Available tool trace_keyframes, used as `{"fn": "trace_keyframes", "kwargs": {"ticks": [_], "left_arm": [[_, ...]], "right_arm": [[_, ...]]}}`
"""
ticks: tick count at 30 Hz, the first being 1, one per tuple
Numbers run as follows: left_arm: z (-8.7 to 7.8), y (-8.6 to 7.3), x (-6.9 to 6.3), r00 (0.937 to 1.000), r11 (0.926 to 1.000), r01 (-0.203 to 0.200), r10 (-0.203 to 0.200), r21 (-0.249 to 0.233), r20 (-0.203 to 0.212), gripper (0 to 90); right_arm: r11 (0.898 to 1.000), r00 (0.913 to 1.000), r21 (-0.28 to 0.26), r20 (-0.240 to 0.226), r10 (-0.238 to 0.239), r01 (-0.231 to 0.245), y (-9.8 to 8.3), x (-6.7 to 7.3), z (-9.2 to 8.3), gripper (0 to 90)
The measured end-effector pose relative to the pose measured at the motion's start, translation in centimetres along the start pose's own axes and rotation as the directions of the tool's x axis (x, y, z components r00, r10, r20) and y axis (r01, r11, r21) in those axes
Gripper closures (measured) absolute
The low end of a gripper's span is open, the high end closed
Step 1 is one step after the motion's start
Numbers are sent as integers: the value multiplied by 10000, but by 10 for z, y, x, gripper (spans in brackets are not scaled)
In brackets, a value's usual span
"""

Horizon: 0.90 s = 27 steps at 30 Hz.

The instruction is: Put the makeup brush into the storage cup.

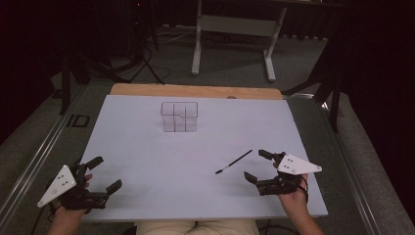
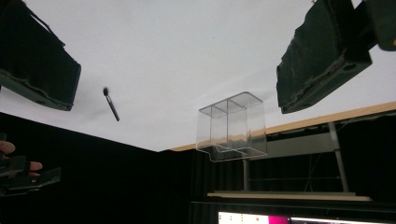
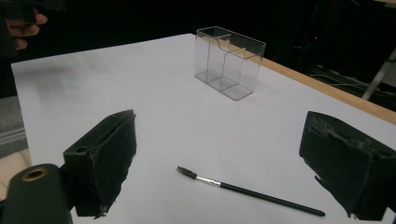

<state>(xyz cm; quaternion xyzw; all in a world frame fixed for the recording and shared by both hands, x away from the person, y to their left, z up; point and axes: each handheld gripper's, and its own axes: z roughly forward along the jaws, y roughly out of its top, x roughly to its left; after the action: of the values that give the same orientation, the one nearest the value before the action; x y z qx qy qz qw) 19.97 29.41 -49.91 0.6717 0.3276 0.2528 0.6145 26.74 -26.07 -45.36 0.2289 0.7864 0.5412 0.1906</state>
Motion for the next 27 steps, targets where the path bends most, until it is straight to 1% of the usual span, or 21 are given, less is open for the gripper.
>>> {"fn": "trace_keyframes", "kwargs": {"ticks": [5, 6, 9, 10, 13, 16, 21, 23, 24, 26, 27], "left_arm": [[0, 0, 0, 10000, 10000, 16, -16, 7, -40, 7], [0, 0, 0, 10000, 10000, 20, -20, 6, -41, 7], [0, 0, 0, 10000, 10000, 24, -24, 7, -20, 7], [0, 0, 0, 10000, 10000, 24, -24, 7, -20, 7], [-1, 1, -1, 10000, 10000, 32, -32, -5, -7, 7], [-1, 1, -1, 10000, 10000, 33, -33, -54, -17, 7], [-1, 1, -1, 10000, 9999, 77, -77, -65, -11, 7], [-1, 1, -1, 10000, 10000, 70, -70, -68, -26, 7], [-1, 1, -1, 10000, 9999, 80, -80, -70, -25, 7], [-1, 1, 0, 10000, 10000, 66, -66, -69, -15, 7], [-1, 1, 0, 10000, 9999, 76, -76, -78, -28, 7]], "right_arm": [[9999, 10000, -79, -62, -67, 66, 1, 1, 0, 111], [9999, 9998, -110, -216, 5, -8, 1, 1, 0, 111], [9998, 9994, -112, -304, -176, 172, 2, 3, 1, 111], [9998, 9989, -112, -439, -174, 169, 2, 4, 2, 104], [9996, 9986, -89, -455, -282, 278, 3, 5, 4, 104], [9994, 9991, -229, -310, -283, 276, 4, 5, 4, 104], [9982, 9986, -522, 445, -269, 292, 6, 5, 2, 104], [9986, 9983, -522, 582, 7, 24, 6, 2, 1, 104], [9983, 9975, -549, 666, 220, -183, 6, 0, 1, 104], [9974, 9936, -469, 965, 592, -548, 6, -6, 0, 104], [9957, 9906, -517, 1093, 821, -768, 6, -9, -1, 104]]}}
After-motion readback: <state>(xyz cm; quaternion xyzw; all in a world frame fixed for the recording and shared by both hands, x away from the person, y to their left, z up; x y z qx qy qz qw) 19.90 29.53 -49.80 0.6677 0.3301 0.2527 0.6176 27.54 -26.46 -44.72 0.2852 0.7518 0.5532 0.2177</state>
